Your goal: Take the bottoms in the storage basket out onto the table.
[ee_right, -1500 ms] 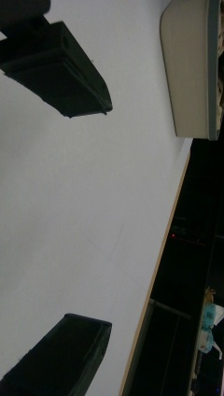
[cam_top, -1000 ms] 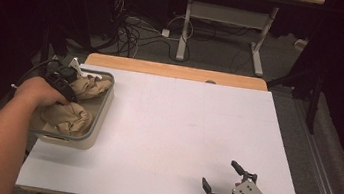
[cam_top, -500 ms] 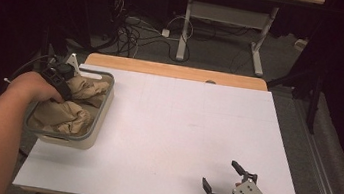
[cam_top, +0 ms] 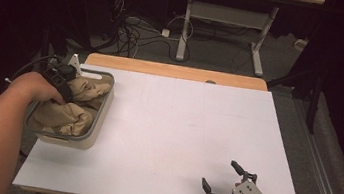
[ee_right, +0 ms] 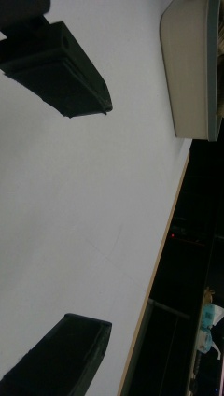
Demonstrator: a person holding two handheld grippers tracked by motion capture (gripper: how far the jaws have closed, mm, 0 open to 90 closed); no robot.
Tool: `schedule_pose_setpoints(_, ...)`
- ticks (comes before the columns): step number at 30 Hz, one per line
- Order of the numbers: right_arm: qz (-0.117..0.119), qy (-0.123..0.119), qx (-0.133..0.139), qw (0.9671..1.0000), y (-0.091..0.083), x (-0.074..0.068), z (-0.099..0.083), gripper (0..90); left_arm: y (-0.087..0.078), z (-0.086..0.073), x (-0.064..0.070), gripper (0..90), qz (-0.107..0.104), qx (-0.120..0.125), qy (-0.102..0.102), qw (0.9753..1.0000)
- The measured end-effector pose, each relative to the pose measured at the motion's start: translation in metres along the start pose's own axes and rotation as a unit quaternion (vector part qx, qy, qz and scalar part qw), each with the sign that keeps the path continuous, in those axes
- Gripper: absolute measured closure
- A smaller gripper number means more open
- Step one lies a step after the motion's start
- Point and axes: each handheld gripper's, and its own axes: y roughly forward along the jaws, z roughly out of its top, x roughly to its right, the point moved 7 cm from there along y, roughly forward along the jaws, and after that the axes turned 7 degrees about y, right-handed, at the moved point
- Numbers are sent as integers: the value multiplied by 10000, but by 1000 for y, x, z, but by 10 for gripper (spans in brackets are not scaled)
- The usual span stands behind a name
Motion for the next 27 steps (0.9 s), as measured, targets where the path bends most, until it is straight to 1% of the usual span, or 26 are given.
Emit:
schedule_pose_setpoints(4,4,1,-3,10000,0,0,0,4,-2,-2,3,613,-79,-66,-21,9999)
schedule_pose_setpoints(11,12,-11,-2,10000,1,-1,0,4,-1,0,8,615,-167,-99,55,9998)
schedule_pose_setpoints(15,6,1,-1,10000,0,-1,0,4,-2,2,9,615,-185,-2,101,9998)
schedule_pose_setpoints(19,5,2,-8,10000,0,-1,0,4,-5,2,9,616,-208,36,111,9997)
schedule_pose_setpoints(21,4,1,-7,10000,0,0,0,4,-7,2,9,617,-238,88,137,9996)
schedule_pose_setpoints(23,1,20,-6,10000,0,-1,0,4,-10,2,9,617,-218,164,194,9994)
schedule_pose_setpoints(24,2,15,-4,10000,0,-1,0,4,-11,3,10,617,-214,193,186,9994)
schedule_pose_setpoints(27,3,20,2,10000,0,-1,0,4,-15,2,11,617,-245,172,184,9994)
